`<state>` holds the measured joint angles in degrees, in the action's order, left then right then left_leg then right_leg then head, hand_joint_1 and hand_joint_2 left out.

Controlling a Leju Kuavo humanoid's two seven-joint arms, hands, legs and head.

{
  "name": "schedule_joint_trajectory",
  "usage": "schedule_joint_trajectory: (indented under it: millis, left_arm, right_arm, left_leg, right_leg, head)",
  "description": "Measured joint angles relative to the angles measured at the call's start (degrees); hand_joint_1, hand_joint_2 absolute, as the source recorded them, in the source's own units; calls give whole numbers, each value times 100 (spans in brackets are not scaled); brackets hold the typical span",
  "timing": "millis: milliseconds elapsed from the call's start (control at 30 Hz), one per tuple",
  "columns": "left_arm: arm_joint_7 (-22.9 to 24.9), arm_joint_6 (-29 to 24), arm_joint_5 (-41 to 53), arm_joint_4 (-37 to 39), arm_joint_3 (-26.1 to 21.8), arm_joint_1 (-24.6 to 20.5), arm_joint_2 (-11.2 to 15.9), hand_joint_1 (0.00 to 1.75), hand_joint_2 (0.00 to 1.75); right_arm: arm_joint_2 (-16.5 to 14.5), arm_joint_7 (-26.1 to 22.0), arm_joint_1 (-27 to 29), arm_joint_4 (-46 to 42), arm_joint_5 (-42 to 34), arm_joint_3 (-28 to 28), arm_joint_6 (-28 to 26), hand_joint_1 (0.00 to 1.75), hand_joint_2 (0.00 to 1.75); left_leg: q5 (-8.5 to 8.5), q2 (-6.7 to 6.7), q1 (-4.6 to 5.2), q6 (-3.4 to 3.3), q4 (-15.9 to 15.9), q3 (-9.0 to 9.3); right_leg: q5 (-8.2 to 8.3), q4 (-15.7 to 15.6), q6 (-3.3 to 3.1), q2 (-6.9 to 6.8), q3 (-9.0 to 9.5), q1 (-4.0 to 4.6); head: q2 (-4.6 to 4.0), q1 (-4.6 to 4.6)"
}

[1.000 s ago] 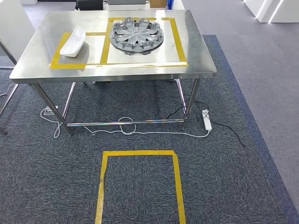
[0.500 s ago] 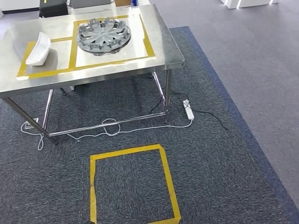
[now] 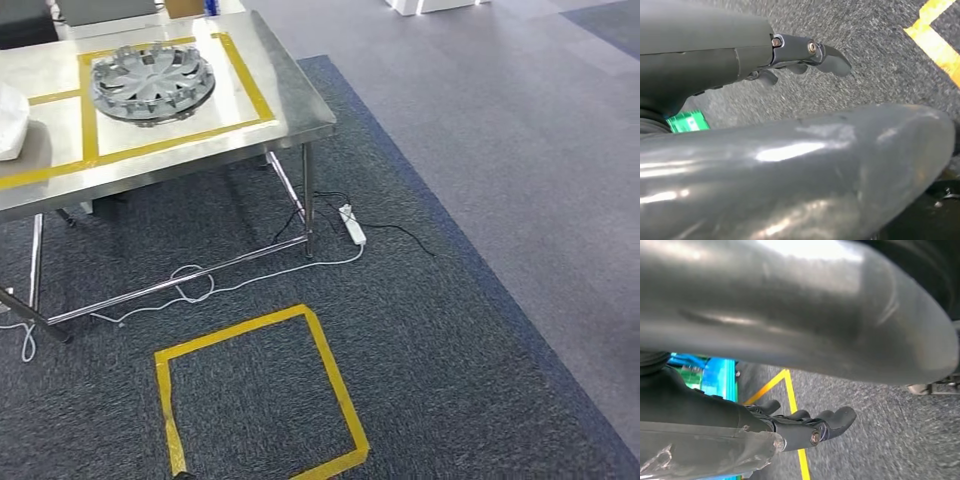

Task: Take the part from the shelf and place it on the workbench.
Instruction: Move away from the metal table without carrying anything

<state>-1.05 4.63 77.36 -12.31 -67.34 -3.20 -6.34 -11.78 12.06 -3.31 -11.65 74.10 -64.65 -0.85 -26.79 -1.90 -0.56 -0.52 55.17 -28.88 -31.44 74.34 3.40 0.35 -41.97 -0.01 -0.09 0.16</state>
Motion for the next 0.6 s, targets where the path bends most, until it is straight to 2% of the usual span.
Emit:
schedule_joint_trajectory:
  millis: [33,67,133,167,200,267,333,400,433,467,500,533,567,600]
  left_arm:
    - [0,0,1,0,-1,1,-2,0,0]
    - [0,0,2,0,-1,-4,-4,0,0]
    - [0,0,2,0,-1,-17,-7,0,0]
    - [-1,0,2,0,-1,-22,-7,0,0]
    - [-1,0,2,0,-1,-27,-5,0,0]
    - [-2,0,2,0,-1,-47,-4,0,0]
    - [-3,0,2,0,-1,-61,-4,0,0]
    - [-4,0,4,0,-1,-55,-4,0,0]
    - [-4,1,7,1,-1,-47,-7,0,0]
    - [-4,1,8,1,-1,-39,-9,0,0]
    - [-4,0,11,2,-1,-32,-11,0,0]
    - [-5,-1,16,2,-1,-27,-12,0,0]
    - [-8,-2,21,2,-1,-26,-12,0,0]
    - [-10,-4,28,2,-1,-26,-10,0,0]
  right_arm:
    - [0,0,7,0,1,0,0,0,0]
    - [0,0,14,0,3,0,-1,0,0]
    - [0,0,9,0,5,0,-2,0,0]
    - [0,0,0,0,7,0,-2,0,0]
    - [0,-1,-7,0,7,1,-2,0,0]
    - [0,-2,-1,0,7,1,-2,0,0]
    - [2,-1,9,-1,8,1,-1,0,0]
    - [4,1,0,-2,9,1,2,0,0]
    - [4,1,-5,-2,9,1,4,0,0]
    - [4,1,-8,-2,9,0,5,0,0]
    - [5,0,-6,-2,9,0,7,0,0]
    - [5,0,-3,-2,9,0,7,0,0]
    - [5,-1,0,-2,9,0,7,0,0]
    - [5,-2,2,-2,9,0,8,0,0]
  left_leg:
    - [-1,-82,0,4,1,-1]
    - [-5,-154,-1,12,1,8]
    - [-25,-270,21,56,11,31]
    - [-34,-318,38,87,19,42]
    - [-38,-366,53,119,25,46]
    - [-44,-427,48,183,31,51]
    - [-210,-243,26,246,184,-8]
    - [-626,38,17,275,796,-265]
    - [-837,104,19,274,1213,-447]
    - [-961,135,20,271,1553,-600]
    - [-964,149,22,263,1713,-673]
    - [-853,165,21,252,1654,-645]
    - [-650,196,18,236,1370,-507]
    - [-434,300,11,218,966,-302]
  right_leg:
    - [91,-131,0,-23,110,-6]
    - [252,-480,-4,-74,334,-9]
    - [517,-1310,-35,-291,840,2]
    - [576,-1562,-65,-358,986,11]
    - [585,-1663,-102,-380,1033,25]
    - [615,-1666,-191,-260,991,32]
    - [667,-1678,-270,-161,956,17]
    - [721,-1684,-320,-48,909,6]
    - [743,-1684,-332,23,875,8]
    - [761,-1684,-338,104,843,11]
    - [778,-1683,-336,187,815,13]
    - [794,-1683,-329,268,794,14]
    - [812,-1683,-316,352,778,13]
    - [836,-1680,-296,429,763,11]
  head:
    - [0,1]
    - [0,1]
    - [0,9]
    - [0,3]
    - [0,-6]
    - [0,-26]
    - [0,-37]
    - [0,-58]
    - [0,-64]
    - [0,-66]
    - [0,-66]
    - [0,-67]
    - [0,-69]
    - [0,-72]
